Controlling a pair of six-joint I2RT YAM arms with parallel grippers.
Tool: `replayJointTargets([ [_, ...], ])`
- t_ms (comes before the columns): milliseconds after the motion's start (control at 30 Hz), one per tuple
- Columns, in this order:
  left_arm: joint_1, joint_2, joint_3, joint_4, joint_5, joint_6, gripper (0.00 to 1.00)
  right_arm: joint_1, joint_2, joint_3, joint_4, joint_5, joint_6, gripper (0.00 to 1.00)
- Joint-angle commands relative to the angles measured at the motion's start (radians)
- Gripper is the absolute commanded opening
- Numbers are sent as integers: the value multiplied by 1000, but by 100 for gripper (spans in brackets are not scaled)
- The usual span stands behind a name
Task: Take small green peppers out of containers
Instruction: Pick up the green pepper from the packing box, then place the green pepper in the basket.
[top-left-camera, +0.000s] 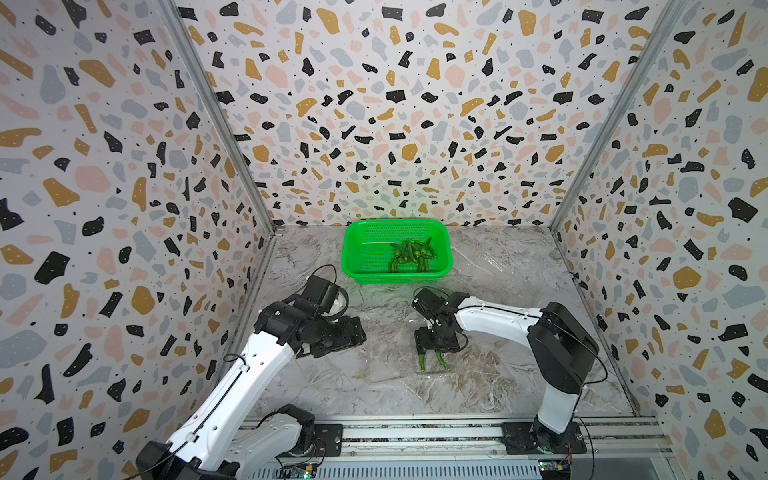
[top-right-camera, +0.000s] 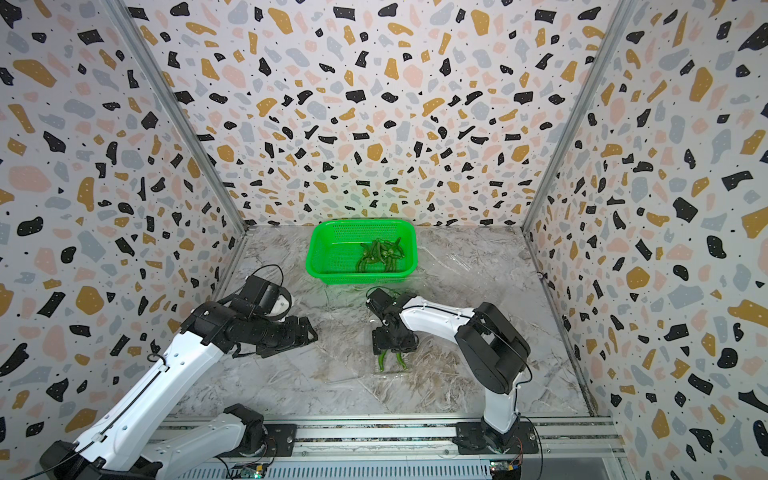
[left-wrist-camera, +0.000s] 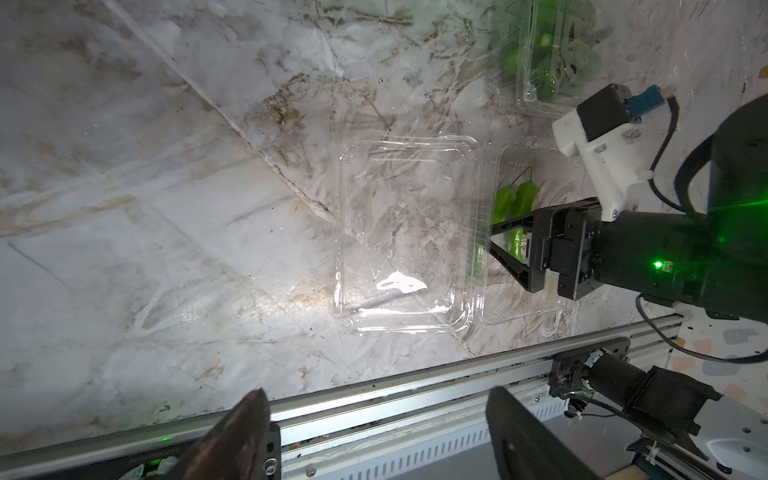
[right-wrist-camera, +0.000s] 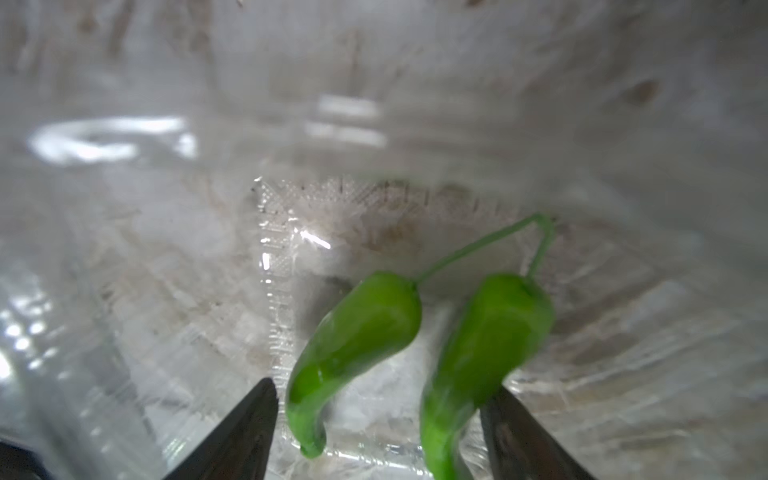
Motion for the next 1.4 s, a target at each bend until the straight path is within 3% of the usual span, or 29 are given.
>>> replayJointTargets([
  [0, 4, -3, 1, -18, -10, 7, 83, 9, 14, -3, 26, 2, -6, 73],
  [100, 4, -1, 3, -19, -11, 10, 83, 19, 25, 2, 19, 23, -6, 63],
  [300, 4, -7, 1, -19, -11, 14, 83, 30, -10, -2, 1, 56, -4, 24],
  [533, 4, -11, 21, -41, -34, 34, 83, 34, -207, 134, -94, 91, 1, 15],
  [667, 3, -9, 36, -51, -44, 44, 83, 17, -276, 276, -109, 96, -40, 14],
  [800, 4, -1, 39, -48, -38, 45, 83, -49, -250, 428, -69, 103, -125, 13],
  [1100, 4, 6, 67, -85, -40, 44, 83, -264, 87, 627, 206, 157, -290, 12],
  [1267, 4, -3, 85, -121, -46, 43, 83, -323, 359, 859, 208, 176, -355, 13],
  [1300, 4, -4, 90, -127, -47, 42, 83, -330, 414, 921, 190, 174, -362, 16],
  [1333, 4, -7, 93, -134, -48, 40, 83, -337, 466, 997, 155, 160, -371, 30],
  [1367, 4, -10, 95, -138, -49, 39, 83, -341, 512, 1074, 113, 152, -374, 54],
])
